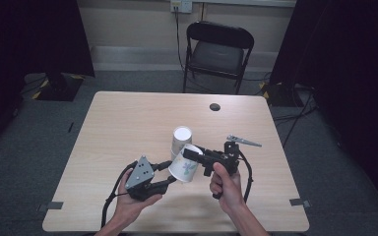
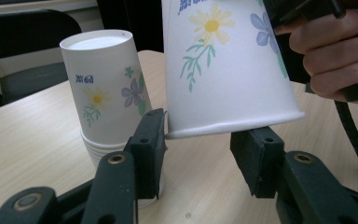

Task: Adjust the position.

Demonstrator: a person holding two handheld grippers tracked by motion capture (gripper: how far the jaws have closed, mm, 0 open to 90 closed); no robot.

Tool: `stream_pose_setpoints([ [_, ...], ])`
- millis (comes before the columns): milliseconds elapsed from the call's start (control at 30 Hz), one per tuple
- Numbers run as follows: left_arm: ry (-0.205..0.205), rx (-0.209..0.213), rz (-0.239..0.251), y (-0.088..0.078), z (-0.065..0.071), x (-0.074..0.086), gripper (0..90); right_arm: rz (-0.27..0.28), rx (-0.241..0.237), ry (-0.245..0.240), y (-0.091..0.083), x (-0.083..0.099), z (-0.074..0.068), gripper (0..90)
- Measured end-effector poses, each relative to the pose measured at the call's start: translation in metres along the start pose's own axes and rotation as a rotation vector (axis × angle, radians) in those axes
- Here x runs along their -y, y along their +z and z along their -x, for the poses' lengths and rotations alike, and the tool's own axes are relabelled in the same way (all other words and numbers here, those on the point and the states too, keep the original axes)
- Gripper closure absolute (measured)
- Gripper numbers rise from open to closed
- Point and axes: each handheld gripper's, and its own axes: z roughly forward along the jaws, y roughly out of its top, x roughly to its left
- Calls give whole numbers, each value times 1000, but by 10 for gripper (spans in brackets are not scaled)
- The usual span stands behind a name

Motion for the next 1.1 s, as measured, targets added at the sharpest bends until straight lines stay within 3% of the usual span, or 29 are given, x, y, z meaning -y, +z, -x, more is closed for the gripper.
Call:
stream_pose_setpoints([
  [300, 12, -41, 18, -1, 1, 0, 639, 5, -31, 121, 2, 5, 8, 373],
  [567, -1, -74, 15, -4, -2, 2, 730, -3, -40, 145, 5, 8, 8, 372],
  [700, -2, -97, 17, -7, -5, 1, 810, -11, -37, 135, 6, 9, 7, 359],
  [867, -47, -61, 27, -11, -12, 1, 865, -12, -64, 109, 8, 10, 6, 341],
  [1100, -77, -1, 34, -12, -14, -2, 876, -24, -42, 0, 10, 10, -2, 220],
])
